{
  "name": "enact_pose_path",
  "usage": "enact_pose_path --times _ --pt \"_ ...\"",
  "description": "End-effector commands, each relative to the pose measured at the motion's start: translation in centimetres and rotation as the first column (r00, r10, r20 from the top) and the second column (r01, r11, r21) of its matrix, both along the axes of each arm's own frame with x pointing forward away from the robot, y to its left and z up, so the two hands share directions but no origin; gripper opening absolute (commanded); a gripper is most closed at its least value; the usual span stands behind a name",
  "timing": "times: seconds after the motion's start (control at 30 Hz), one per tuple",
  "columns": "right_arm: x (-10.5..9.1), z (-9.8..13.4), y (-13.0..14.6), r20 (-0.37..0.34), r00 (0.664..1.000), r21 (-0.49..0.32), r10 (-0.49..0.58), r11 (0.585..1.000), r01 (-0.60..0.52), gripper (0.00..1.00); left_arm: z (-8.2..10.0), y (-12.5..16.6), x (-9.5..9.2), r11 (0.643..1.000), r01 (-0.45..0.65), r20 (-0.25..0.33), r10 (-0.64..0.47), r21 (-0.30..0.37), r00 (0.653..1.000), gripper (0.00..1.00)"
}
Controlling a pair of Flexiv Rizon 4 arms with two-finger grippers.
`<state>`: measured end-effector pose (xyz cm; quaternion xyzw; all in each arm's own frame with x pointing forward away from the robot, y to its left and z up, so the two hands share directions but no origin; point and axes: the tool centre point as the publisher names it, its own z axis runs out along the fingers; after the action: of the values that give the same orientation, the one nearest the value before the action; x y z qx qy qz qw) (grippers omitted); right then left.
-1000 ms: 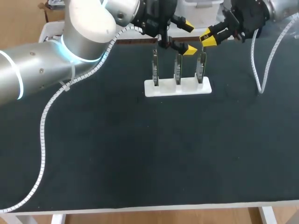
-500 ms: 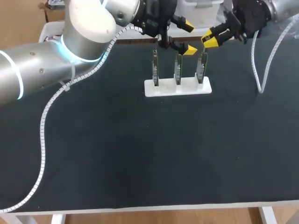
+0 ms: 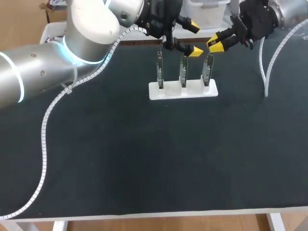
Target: Pick up the optical module with the left hand, and insert it into the network port with the right hand.
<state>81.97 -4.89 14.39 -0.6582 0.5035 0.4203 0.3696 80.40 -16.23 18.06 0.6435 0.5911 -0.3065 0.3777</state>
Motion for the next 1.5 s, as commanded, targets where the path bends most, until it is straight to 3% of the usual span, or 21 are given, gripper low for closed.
enact_pose_path --times 0.03,0.73,0.77,0.87,0.9,1.5 --pt "0.87 -0.42 0.06 -0.017 0.999 -0.003 0.041 0.999 -0.041 0.0 0.04 -0.05 0.11 1.0 0.001 -0.002 -0.001 0.004 1.0 1.0" --pt "0.83 -0.38 0.11 -0.014 0.999 -0.008 0.038 0.999 -0.038 0.0 0.04 -0.05 0.11 1.0 0.001 -0.002 -0.001 0.004 1.0 1.0" --pt "0.83 -0.38 0.11 -0.014 0.999 -0.008 0.038 0.999 -0.038 0.2 0.04 -0.05 0.11 1.0 0.001 -0.002 -0.001 0.004 1.0 1.0" --pt "0.83 -0.38 0.11 -0.014 0.999 -0.008 0.038 0.999 -0.038 0.49 0.04 -0.05 0.11 1.0 0.001 -0.002 -0.001 0.004 1.0 1.0" --pt "0.83 -0.38 0.11 -0.014 0.999 -0.008 0.038 0.999 -0.038 1.0 0.04 -0.05 0.11 1.0 0.001 -0.002 -0.001 0.004 1.0 1.0" --pt "0.83 -0.38 0.11 -0.014 0.999 -0.008 0.038 0.999 -0.038 1.0 0.04 -0.05 0.11 1.0 0.001 -0.002 -0.001 0.004 1.0 1.0"
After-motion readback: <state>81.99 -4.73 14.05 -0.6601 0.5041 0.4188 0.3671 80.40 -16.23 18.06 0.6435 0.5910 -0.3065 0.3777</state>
